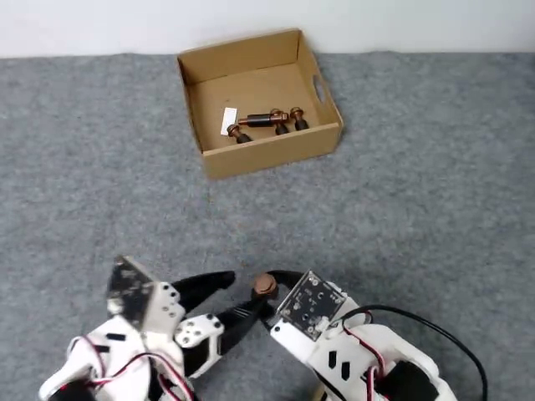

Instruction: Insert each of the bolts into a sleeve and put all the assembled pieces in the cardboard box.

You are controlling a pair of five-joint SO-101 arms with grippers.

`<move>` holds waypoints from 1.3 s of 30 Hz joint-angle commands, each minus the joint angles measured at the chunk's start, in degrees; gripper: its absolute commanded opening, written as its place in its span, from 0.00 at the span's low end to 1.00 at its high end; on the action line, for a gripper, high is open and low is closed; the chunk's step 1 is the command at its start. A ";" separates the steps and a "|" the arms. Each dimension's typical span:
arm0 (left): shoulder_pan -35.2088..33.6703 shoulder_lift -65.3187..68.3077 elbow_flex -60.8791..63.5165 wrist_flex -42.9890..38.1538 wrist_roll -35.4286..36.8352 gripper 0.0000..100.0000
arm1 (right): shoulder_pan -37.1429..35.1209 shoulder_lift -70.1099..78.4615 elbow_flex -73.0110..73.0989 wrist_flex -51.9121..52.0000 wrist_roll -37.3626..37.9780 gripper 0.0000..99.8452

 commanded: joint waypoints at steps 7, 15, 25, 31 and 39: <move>-5.80 -0.18 -6.73 1.23 -0.62 0.00 | 8.84 -0.48 -2.02 -1.01 -0.62 0.01; -21.63 -0.35 4.35 0.35 -10.46 0.00 | 28.62 -0.40 -2.99 -1.01 -5.45 0.01; -40.44 -0.35 27.56 -14.24 -19.87 0.00 | 33.45 1.98 -4.57 -0.92 -15.91 0.01; -40.53 -0.35 32.22 -15.03 -19.96 0.00 | 33.36 17.63 -13.98 -1.98 -19.69 0.01; -40.53 -0.26 35.82 -14.59 -19.60 0.01 | 33.54 44.53 -32.35 -16.48 -19.69 0.01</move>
